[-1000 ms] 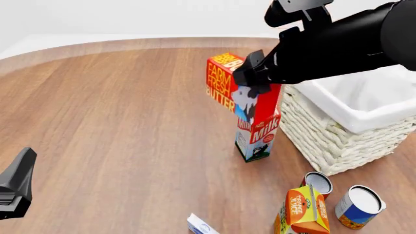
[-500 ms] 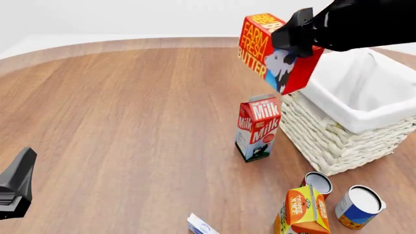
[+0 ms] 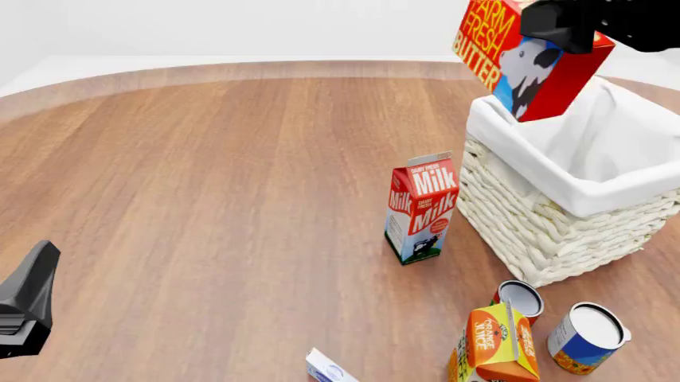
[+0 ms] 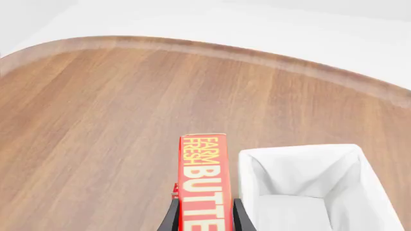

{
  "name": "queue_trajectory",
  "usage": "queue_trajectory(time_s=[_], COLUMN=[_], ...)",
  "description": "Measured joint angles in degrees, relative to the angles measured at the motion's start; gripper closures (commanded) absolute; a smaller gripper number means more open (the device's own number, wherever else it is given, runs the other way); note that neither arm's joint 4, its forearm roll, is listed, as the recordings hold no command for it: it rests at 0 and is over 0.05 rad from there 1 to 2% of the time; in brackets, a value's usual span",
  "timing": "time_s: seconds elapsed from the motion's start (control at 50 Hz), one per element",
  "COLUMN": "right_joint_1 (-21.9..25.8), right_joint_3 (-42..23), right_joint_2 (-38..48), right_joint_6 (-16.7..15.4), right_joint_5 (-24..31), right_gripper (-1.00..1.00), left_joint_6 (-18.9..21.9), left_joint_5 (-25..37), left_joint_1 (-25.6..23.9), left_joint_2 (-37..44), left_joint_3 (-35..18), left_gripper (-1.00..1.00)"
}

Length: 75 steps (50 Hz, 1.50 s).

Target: Pick up the cream cheese box and the butter, and put them in the basket.

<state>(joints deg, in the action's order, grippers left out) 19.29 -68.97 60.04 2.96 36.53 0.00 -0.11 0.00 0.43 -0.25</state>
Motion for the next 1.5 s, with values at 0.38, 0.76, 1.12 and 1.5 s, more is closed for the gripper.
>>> queue_trajectory(time_s=[0.38,0.76,1.12,1.5], right_joint_1=[-6.40,-10.31,-13.42,-17.70], right_joint_3=[2.38,7.21,11.67,13.88], right_joint_2=[-3.41,-5.98,-7.98,-7.44], right_joint_6=[4.44,11.51,16.67,18.44], right_joint_5=[-2.63,-7.70,-12.11,-14.92], right_gripper=[1.00,1.00,1.00,1.00], left_joint_6=[0.00,0.00,0.00,0.00], left_joint_5=[0.00,0.00,0.00,0.00], left_joint_1=[0.00,0.00,0.00,0.00], left_joint_2=[0.00,0.00,0.00,0.00], left_joint_3=[0.00,0.00,0.00,0.00], left_gripper=[-1.00,-1.00,-1.00,-1.00])
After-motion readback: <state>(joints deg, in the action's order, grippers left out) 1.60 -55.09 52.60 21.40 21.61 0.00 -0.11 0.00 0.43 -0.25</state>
